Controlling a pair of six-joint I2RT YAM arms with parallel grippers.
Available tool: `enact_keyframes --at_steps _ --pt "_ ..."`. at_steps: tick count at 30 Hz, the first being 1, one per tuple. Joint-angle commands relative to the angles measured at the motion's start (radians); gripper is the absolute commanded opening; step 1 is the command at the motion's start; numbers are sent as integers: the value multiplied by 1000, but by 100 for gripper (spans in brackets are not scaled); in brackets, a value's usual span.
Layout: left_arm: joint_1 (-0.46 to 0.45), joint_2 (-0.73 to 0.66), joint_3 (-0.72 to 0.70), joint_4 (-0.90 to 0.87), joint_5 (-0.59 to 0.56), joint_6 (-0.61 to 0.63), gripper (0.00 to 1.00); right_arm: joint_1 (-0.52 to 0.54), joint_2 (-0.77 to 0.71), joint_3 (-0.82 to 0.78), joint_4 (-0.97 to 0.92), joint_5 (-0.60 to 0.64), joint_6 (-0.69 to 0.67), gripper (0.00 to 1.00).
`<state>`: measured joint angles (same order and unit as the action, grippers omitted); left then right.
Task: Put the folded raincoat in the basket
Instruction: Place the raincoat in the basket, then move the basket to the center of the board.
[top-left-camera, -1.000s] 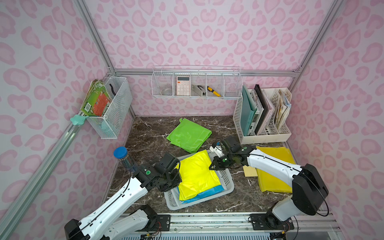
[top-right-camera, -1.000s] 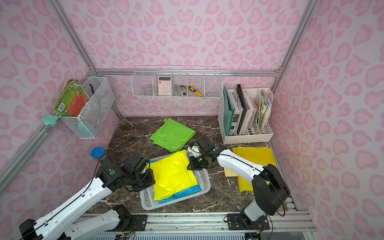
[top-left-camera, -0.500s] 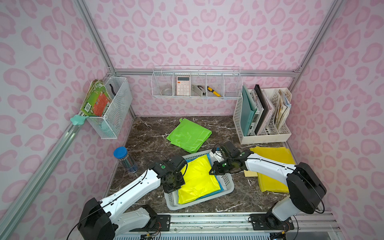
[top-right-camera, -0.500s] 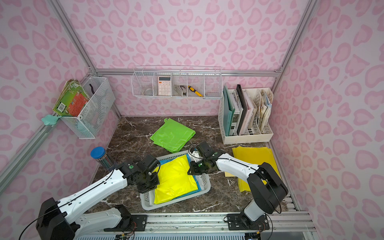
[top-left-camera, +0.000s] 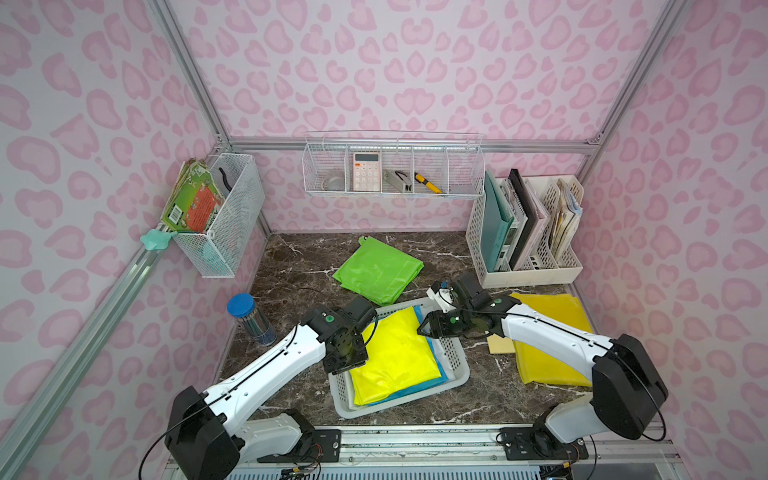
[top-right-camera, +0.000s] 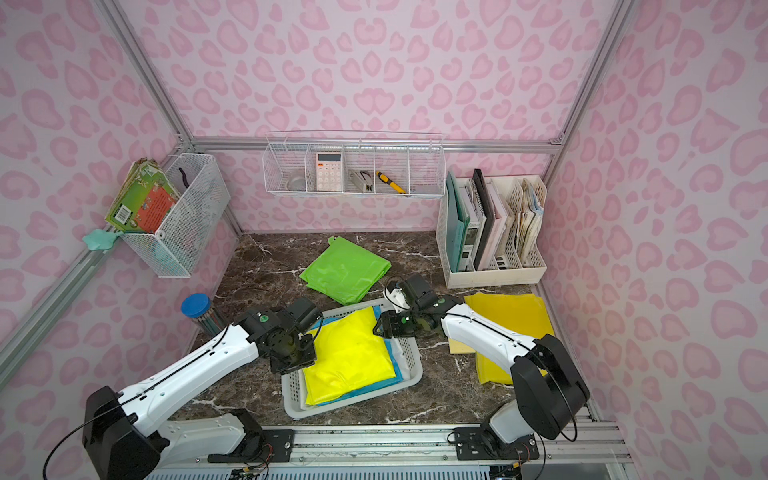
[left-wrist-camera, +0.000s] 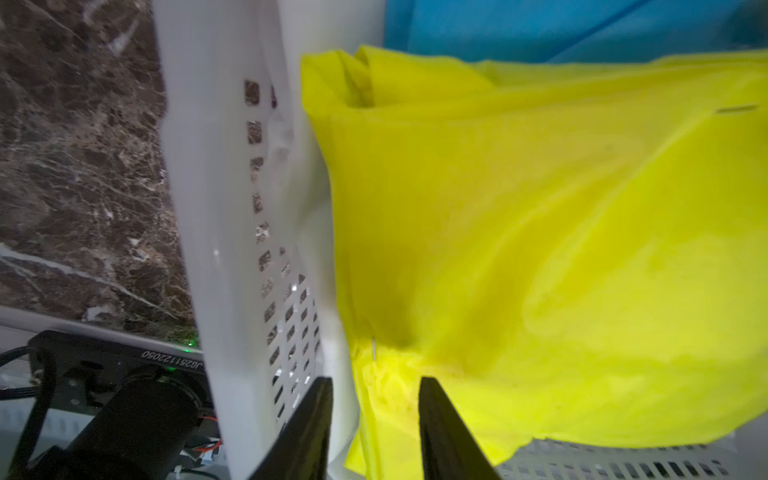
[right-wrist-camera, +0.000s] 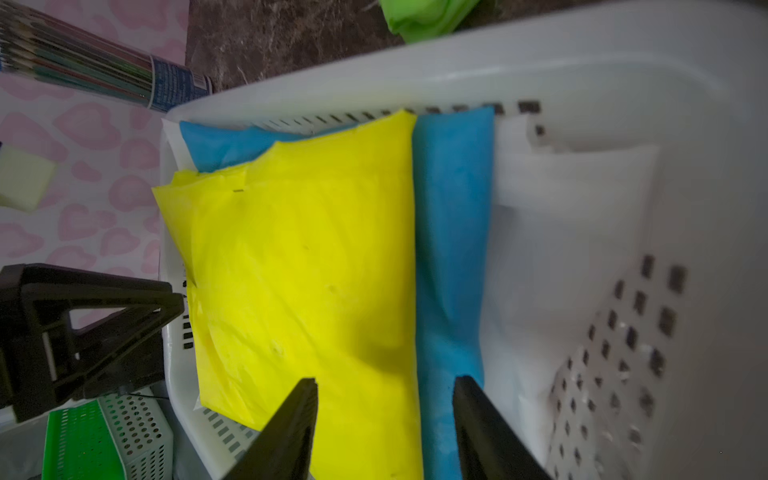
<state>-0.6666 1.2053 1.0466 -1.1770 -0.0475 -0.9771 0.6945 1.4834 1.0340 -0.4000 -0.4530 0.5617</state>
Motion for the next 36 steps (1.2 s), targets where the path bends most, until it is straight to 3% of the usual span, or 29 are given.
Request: enact_keyframes --at_steps 1,3,7,10,17,22,25,30,36 --pt "7 -30 64 -108 -55 47 48 0 -15 68 -80 95 -50 52" --pt "15 -46 82 -74 -31 83 41 3 -11 87 -51 67 -38 45" --pt "21 -50 37 119 104 142 16 25 67 102 82 -88 36 24" --pt "30 -5 12 202 111 154 1 60 156 145 104 -85 63 13" --pt "154 129 -19 234 143 175 0 66 285 153 111 44 63 5" --pt "237 196 -4 247 155 232 0 41 281 96 164 71 82 3" --pt "274 239 27 231 170 261 0 39 264 107 165 62 70 12" --pt "320 262 75 209 172 300 0 -7 156 136 124 63 16 45" --pt "388 277 161 137 164 346 10 -189 -82 7 97 111 -14 54"
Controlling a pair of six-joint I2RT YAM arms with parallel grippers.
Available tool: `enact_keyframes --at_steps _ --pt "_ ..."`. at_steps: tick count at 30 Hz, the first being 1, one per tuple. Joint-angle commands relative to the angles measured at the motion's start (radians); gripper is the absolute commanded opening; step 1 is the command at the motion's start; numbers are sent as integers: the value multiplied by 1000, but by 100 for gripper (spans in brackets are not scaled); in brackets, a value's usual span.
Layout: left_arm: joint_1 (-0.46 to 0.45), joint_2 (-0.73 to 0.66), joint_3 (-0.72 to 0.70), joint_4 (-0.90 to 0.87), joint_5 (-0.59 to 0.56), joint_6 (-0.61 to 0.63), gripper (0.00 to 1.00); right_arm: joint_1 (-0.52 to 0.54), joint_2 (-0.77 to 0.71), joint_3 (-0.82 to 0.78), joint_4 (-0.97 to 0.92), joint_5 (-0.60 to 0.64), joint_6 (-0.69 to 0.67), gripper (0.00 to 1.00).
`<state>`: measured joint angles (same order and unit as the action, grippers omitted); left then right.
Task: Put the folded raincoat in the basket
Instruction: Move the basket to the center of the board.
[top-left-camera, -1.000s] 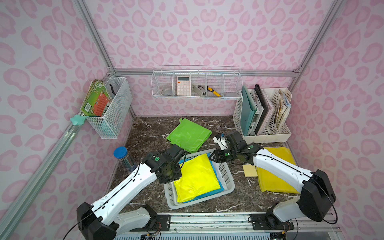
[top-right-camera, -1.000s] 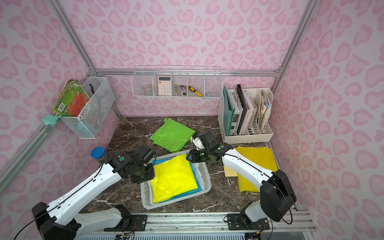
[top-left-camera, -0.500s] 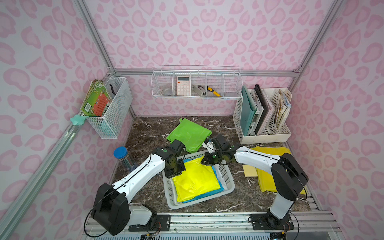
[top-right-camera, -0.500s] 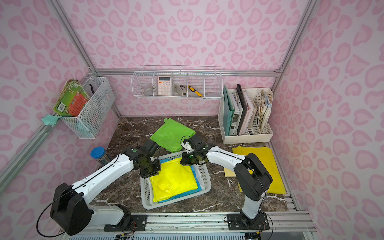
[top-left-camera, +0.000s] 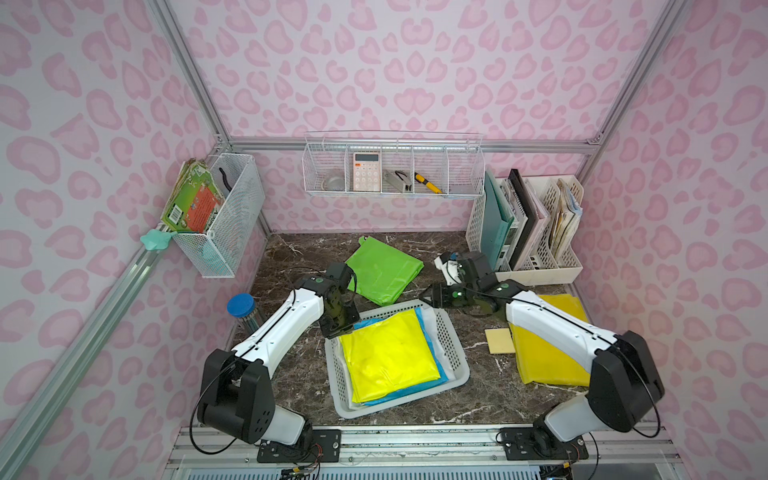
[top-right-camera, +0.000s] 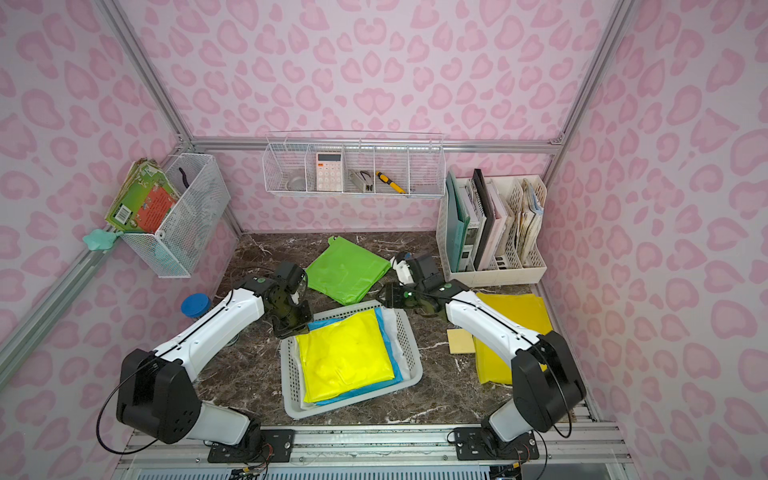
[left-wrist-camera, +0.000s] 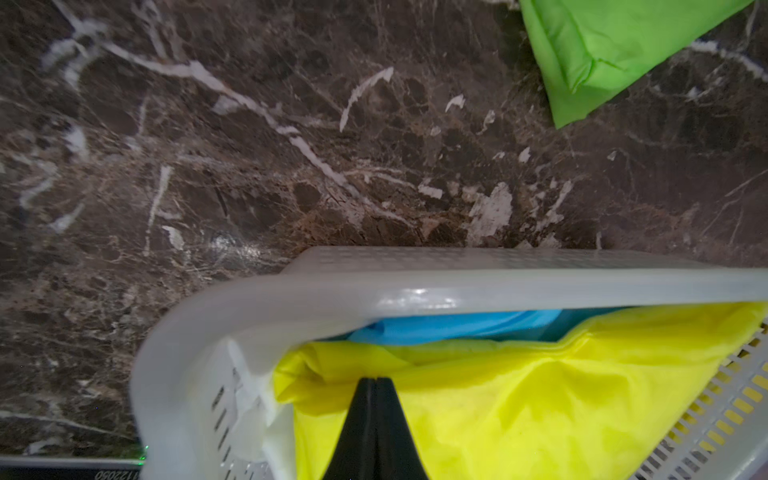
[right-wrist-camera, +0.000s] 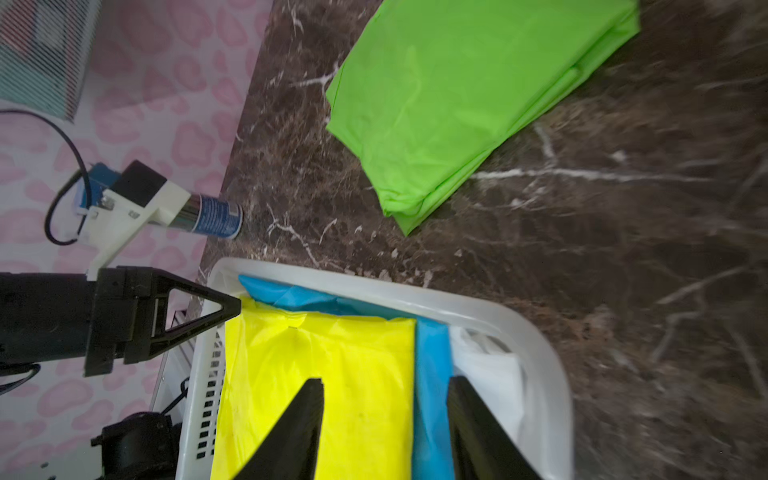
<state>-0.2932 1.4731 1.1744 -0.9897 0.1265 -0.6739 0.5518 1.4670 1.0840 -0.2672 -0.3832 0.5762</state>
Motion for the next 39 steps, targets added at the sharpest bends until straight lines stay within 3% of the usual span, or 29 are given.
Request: enact_keyframes --at_steps 1,4,7,10,14,19,23,27,31,35,39 --pt "21 18 53 -60 -11 52 10 -71 -101 -72 -48 60 -35 58" --pt "36 36 107 -82 -1 73 10 -96 -169 -164 -83 119 -43 64" --pt "45 45 153 -82 31 86 10 -83 -202 -263 -73 51 -13 66" --pt "46 66 203 -95 77 91 10 9 -278 -396 93 -34 87 67" --pt "46 75 229 -98 98 96 10 184 -310 -488 291 31 287 67" --pt "47 48 201 -78 110 83 10 361 -216 -524 493 255 612 44" --pt "49 16 198 -80 110 71 10 489 -67 -476 655 366 763 40" --pt "52 -1 227 -113 93 84 10 562 51 -375 670 386 758 42" --pt "52 -6 234 -121 94 89 10 558 57 -372 636 388 755 44" --pt "52 -13 227 -105 120 82 10 527 -5 -398 611 369 695 56" --pt "52 -49 226 -98 168 80 12 432 -171 -369 400 406 504 63"
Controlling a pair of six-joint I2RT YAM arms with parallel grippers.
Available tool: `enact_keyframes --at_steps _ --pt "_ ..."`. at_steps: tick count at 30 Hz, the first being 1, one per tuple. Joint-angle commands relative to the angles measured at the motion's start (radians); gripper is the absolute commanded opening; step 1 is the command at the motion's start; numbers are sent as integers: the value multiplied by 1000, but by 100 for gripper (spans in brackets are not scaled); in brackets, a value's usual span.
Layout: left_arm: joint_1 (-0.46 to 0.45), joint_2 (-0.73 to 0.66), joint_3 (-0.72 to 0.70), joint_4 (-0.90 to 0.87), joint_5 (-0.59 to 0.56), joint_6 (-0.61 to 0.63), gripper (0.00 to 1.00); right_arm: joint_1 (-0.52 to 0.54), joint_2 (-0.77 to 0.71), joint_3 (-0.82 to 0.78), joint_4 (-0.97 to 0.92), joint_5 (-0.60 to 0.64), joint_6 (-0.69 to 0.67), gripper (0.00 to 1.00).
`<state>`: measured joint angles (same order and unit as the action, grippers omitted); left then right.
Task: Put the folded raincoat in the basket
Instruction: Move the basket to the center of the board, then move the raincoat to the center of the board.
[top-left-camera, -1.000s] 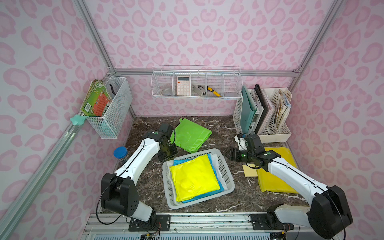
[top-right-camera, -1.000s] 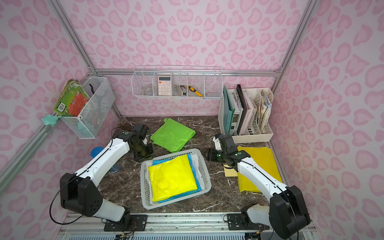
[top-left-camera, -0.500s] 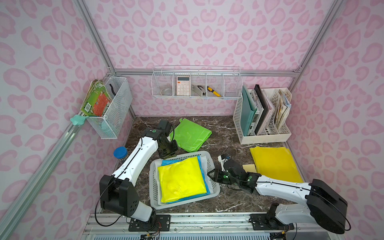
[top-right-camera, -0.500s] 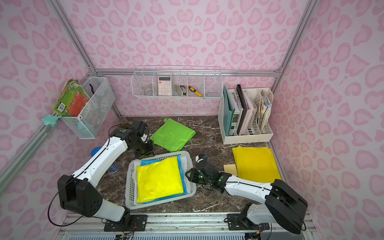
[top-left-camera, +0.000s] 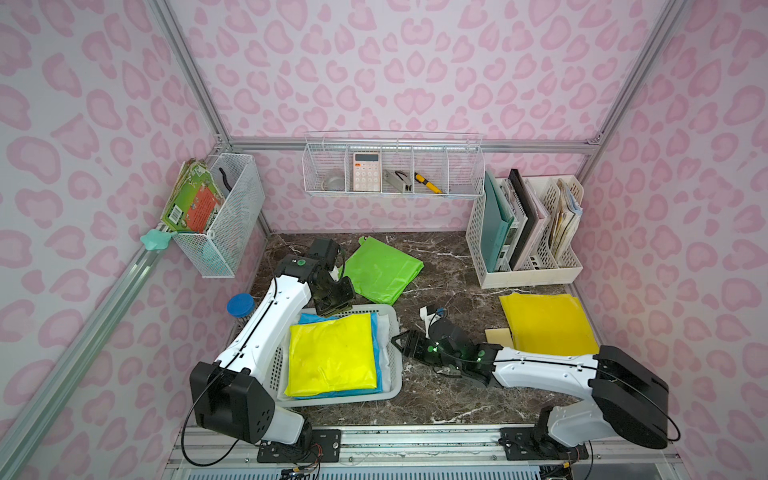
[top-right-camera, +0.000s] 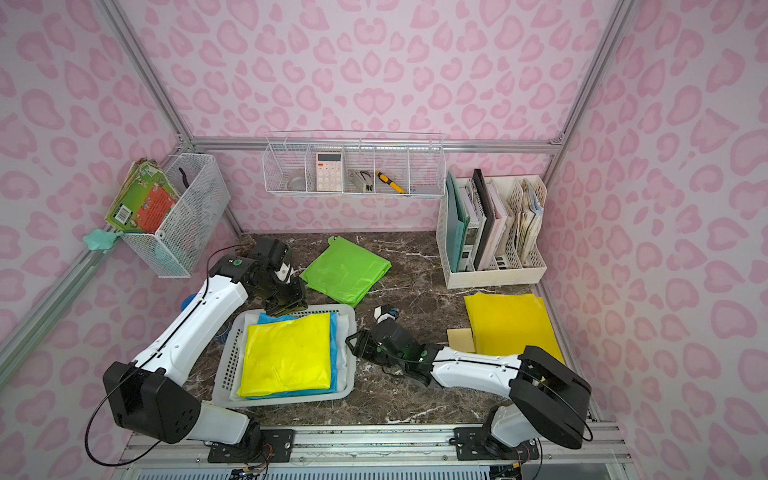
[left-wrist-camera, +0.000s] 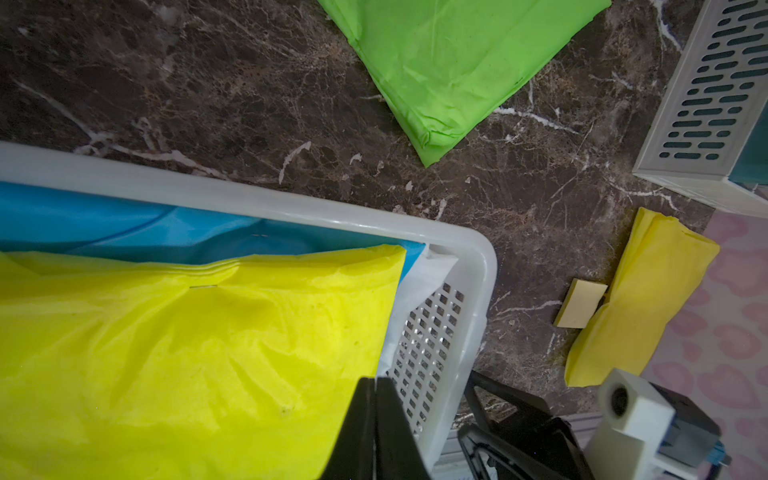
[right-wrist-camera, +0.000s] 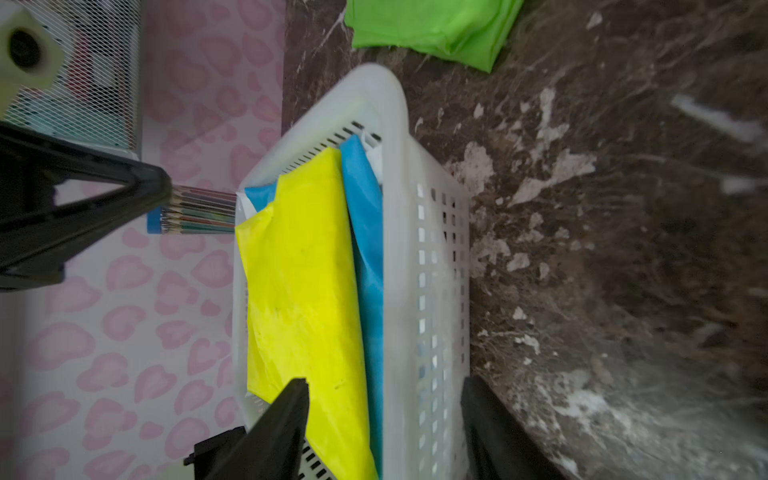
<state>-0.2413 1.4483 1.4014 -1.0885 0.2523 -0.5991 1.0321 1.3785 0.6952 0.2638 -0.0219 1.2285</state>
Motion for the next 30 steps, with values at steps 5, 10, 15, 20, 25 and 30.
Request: enact_keyframes --at_steps 5,10,15,20,25,30 --pt "2 -120 -70 130 293 -20 26 -446 -280 -49 -416 33 -297 65" --pt "-1 -175 -117 194 388 -38 36 -927 -250 -98 -480 -95 -472 58" --pt "-2 -200 -155 194 390 -38 38 -1191 -119 -130 -382 -200 -487 54" --pt "-3 -202 -186 185 393 -28 39 -1250 54 -99 -334 -217 -482 49" --pt "-10 -206 -202 188 397 -22 39 -1115 55 -141 -326 -247 -470 43" --pt "-59 -192 -260 271 392 -72 39 -836 33 -171 -332 -256 -378 44"
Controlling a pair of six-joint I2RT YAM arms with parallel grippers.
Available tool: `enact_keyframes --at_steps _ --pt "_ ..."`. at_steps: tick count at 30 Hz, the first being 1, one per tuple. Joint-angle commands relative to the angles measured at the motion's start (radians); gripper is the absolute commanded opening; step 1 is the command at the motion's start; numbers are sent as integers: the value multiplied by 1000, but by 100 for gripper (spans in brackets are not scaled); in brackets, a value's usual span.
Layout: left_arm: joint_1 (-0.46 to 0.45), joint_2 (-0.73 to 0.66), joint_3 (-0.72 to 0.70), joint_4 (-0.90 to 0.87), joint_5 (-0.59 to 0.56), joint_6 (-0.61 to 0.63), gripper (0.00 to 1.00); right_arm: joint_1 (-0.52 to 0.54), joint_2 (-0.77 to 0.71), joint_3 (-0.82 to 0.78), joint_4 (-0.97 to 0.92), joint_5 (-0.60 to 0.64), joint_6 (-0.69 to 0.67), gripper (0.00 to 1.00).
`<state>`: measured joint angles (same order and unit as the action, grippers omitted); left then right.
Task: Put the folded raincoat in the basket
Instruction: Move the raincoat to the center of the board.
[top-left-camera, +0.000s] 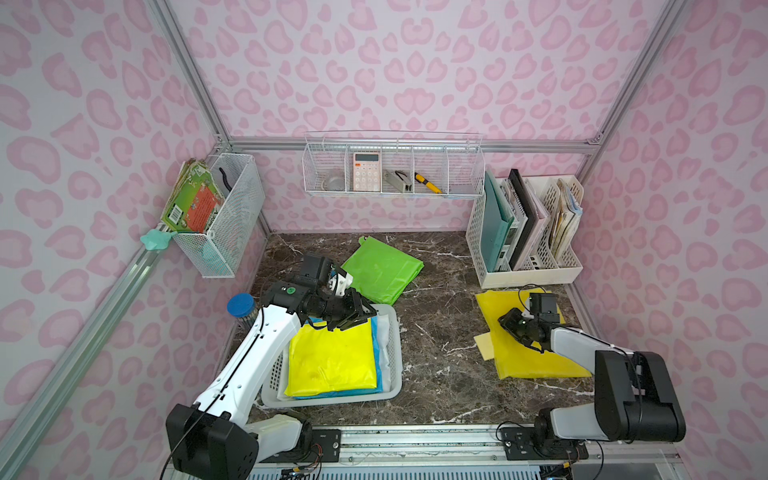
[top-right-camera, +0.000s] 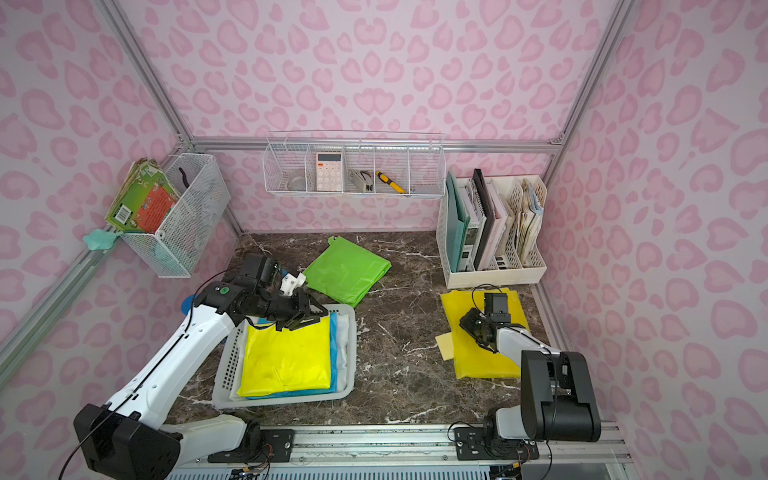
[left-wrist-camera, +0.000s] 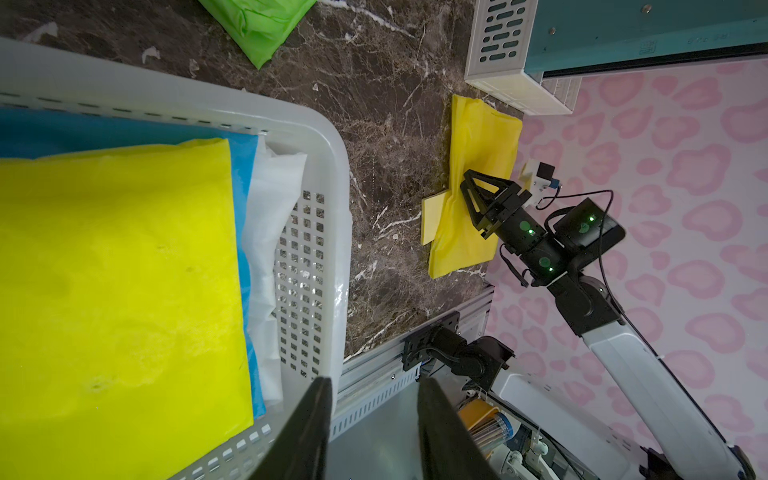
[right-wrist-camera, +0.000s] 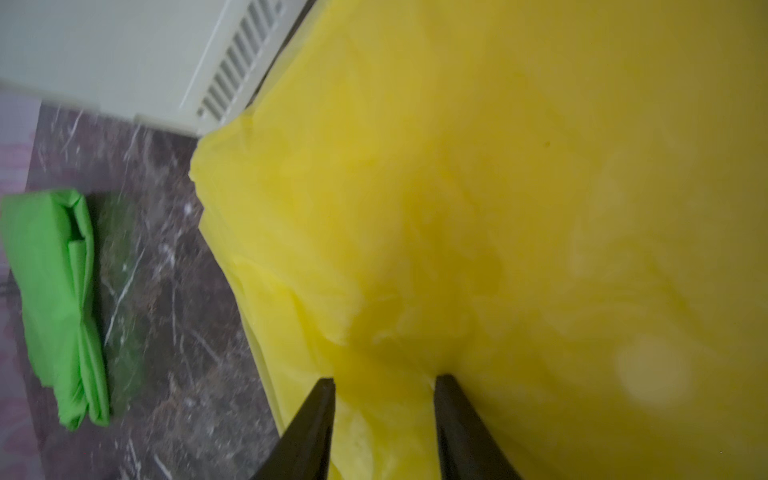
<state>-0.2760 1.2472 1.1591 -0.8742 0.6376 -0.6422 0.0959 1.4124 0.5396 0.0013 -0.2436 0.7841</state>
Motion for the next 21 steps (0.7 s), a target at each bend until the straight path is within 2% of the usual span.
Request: enact_keyframes --at_steps 1,4,6,8,11,14,18,20,21 --pt "-47 20 -20 65 -3 -32 39 181 -3 -21 -57 -11 100 44" --pt "-99 62 -7 66 -45 -36 39 390 37 -5 5 18 200 45" --pt "-122 86 10 66 -54 -38 39 490 101 54 37 8 219 47" --pt "-141 107 33 66 -64 -39 40 556 170 146 19 -2 171 51" --pt "-152 137 59 66 -62 -31 40 607 221 345 -206 93 12 57" --pt "-153 186 112 44 -51 -7 40 582 151 383 -290 147 -56 63" --pt "-165 268 207 20 -28 21 39 451 -37 259 -271 41 -34 67" --pt "-184 338 275 3 -9 43 32 419 -142 182 -287 25 -17 66" --pt "-198 379 322 -17 -6 61 31 427 -183 160 -327 65 -5 65"
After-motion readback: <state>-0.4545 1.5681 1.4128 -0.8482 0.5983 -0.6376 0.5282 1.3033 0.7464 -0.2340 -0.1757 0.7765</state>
